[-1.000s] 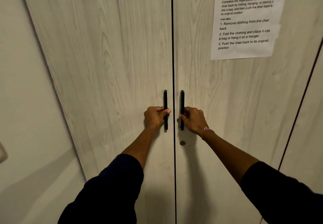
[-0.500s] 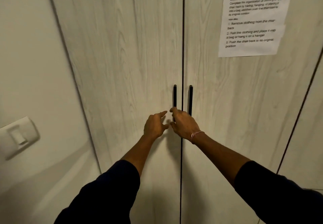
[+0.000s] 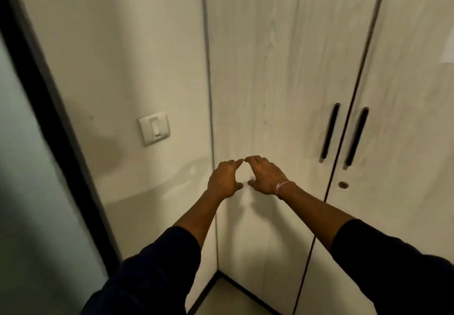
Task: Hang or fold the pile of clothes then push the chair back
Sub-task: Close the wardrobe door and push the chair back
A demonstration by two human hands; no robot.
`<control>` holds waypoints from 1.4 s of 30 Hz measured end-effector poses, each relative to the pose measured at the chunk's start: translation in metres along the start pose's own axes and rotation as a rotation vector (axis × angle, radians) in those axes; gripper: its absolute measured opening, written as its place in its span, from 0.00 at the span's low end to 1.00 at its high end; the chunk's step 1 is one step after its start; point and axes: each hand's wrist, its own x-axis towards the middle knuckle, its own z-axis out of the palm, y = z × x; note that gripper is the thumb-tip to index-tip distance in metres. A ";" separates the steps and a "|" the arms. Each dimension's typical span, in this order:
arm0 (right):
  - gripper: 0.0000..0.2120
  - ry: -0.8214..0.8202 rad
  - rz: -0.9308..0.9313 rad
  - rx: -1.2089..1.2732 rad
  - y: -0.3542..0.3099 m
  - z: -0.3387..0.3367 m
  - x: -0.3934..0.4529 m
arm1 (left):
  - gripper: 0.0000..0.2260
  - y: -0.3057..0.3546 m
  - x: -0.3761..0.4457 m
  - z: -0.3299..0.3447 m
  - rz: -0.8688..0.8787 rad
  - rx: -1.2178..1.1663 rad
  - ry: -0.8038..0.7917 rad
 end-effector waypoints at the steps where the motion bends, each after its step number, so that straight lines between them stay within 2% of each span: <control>1: 0.36 -0.011 -0.053 0.010 -0.009 0.004 0.000 | 0.37 -0.006 -0.014 -0.003 -0.055 0.004 0.015; 9: 0.33 -0.111 -0.434 0.119 -0.080 0.034 -0.028 | 0.33 -0.012 -0.142 -0.028 -0.379 0.052 0.130; 13: 0.28 -0.195 -0.603 0.176 -0.137 0.035 -0.052 | 0.33 -0.014 -0.219 -0.048 -0.536 -0.026 0.138; 21: 0.15 -0.321 -0.979 0.201 -0.271 0.020 -0.114 | 0.24 -0.014 -0.368 -0.107 -0.840 0.009 0.220; 24: 0.19 -0.347 -1.110 0.167 -0.321 0.015 -0.148 | 0.25 -0.012 -0.431 -0.126 -0.932 0.072 0.252; 28: 0.25 -0.438 -1.218 0.161 -0.393 0.024 -0.205 | 0.35 -0.008 -0.534 -0.143 -1.163 0.211 0.162; 32: 0.28 -0.455 -1.357 0.150 -0.457 0.035 -0.271 | 0.39 0.007 -0.640 -0.158 -1.371 0.283 0.136; 37: 0.32 -0.511 -1.503 0.112 -0.531 0.050 -0.348 | 0.41 0.039 -0.756 -0.173 -1.525 0.351 0.128; 42: 0.35 -0.532 -1.622 0.062 -0.592 0.070 -0.417 | 0.40 0.063 -0.855 -0.175 -1.656 0.315 0.210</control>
